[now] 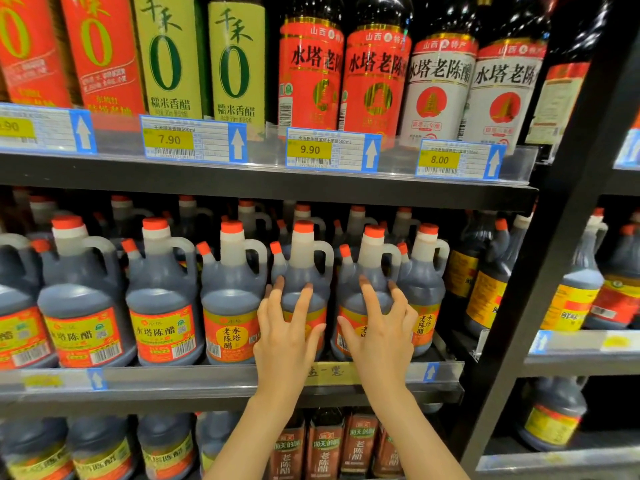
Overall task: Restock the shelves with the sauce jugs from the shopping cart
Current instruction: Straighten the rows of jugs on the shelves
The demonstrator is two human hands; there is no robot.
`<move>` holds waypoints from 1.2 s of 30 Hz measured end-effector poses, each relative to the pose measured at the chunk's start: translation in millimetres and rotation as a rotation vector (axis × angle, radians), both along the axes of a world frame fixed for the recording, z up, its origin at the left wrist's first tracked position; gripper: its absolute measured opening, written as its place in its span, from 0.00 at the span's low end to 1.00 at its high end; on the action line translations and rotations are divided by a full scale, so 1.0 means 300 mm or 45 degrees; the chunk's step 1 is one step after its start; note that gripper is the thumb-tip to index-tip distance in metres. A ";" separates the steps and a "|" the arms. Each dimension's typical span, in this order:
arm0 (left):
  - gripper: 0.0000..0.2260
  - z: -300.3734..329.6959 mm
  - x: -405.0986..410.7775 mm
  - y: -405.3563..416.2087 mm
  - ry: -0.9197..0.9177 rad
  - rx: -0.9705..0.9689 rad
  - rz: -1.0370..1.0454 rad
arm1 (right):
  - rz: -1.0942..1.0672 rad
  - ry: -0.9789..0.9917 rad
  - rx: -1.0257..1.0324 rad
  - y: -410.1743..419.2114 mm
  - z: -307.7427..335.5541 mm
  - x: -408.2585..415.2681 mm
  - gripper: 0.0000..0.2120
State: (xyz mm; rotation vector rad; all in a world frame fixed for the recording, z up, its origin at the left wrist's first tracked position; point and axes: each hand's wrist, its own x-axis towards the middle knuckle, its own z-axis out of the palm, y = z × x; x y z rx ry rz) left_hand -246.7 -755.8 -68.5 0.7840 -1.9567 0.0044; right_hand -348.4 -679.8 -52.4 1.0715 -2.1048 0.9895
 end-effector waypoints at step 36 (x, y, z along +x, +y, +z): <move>0.32 -0.008 -0.252 0.195 0.061 0.042 0.086 | 0.159 -0.715 -0.138 0.096 -0.003 -0.294 0.38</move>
